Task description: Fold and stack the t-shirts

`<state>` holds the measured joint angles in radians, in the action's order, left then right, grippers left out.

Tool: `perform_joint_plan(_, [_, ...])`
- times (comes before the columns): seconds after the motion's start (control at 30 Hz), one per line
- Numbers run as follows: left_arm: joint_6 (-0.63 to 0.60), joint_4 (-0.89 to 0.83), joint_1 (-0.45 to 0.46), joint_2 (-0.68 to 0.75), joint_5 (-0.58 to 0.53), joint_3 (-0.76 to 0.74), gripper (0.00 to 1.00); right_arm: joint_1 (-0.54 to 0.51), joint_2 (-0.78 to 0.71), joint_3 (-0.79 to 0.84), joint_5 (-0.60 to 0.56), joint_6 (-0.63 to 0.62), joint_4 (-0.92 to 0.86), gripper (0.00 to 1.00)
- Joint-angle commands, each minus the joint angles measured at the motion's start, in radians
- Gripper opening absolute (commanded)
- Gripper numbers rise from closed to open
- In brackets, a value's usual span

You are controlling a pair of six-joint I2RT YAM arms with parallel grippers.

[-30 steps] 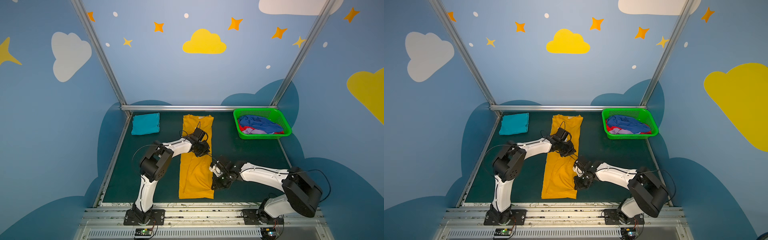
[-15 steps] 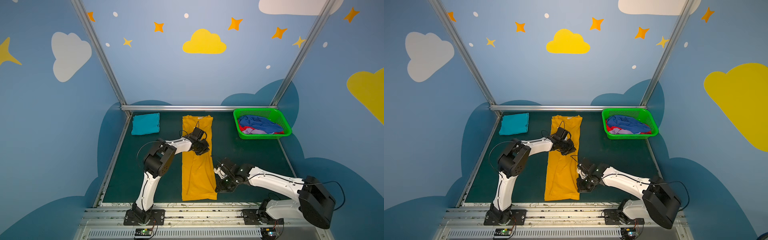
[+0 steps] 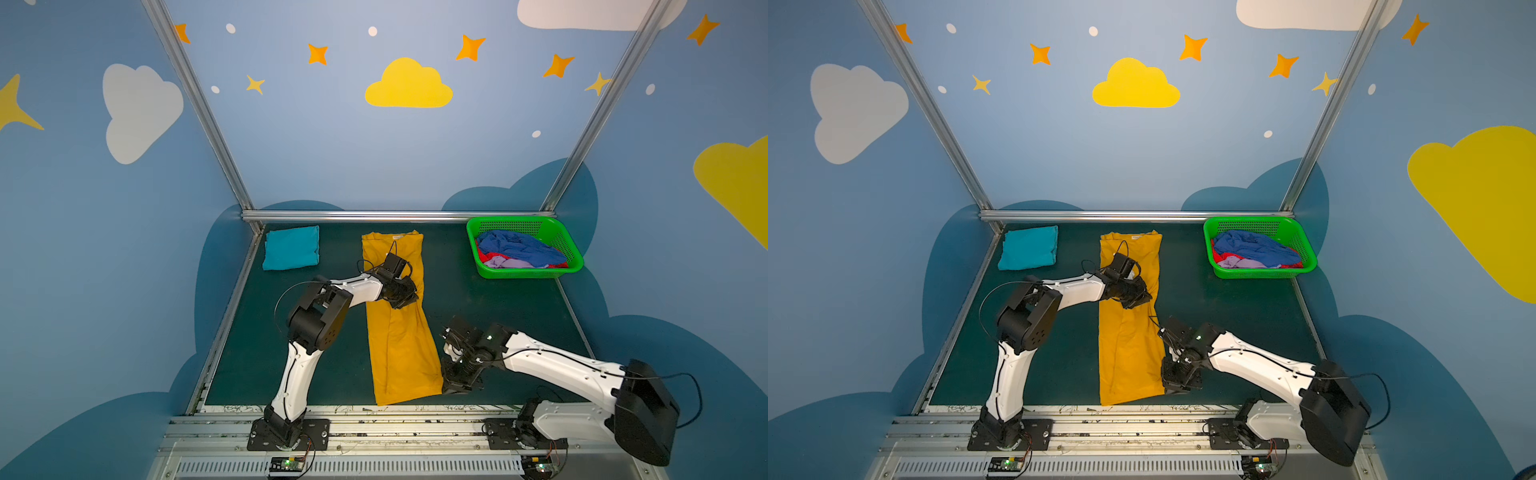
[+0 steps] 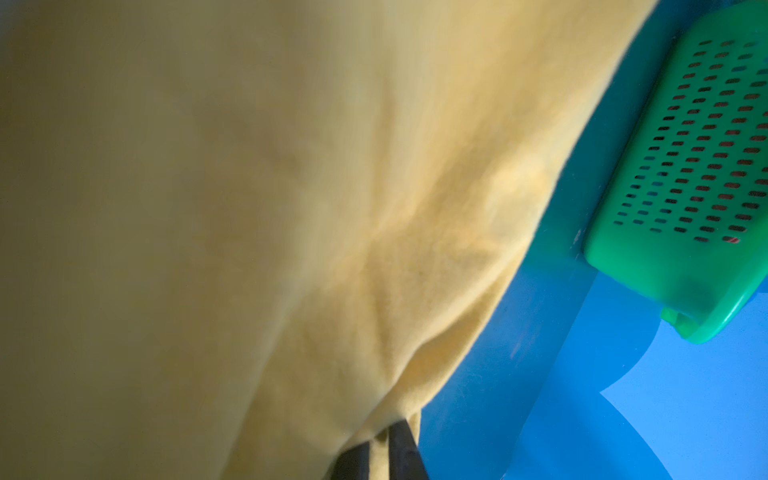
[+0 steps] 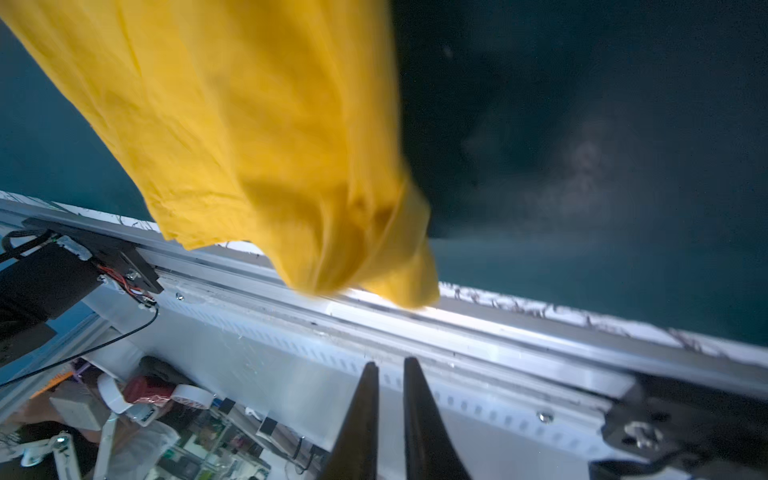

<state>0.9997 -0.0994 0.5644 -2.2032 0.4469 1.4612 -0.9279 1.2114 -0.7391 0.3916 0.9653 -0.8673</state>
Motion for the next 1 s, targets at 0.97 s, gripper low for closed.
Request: perform_joint_plan(0.97, [-0.058, -0.167, 0.001, -0.077, -0.126, 0.026, 0.15, 0.259, 0.282, 0.02, 0.089, -0.31, 0.395, 0.0])
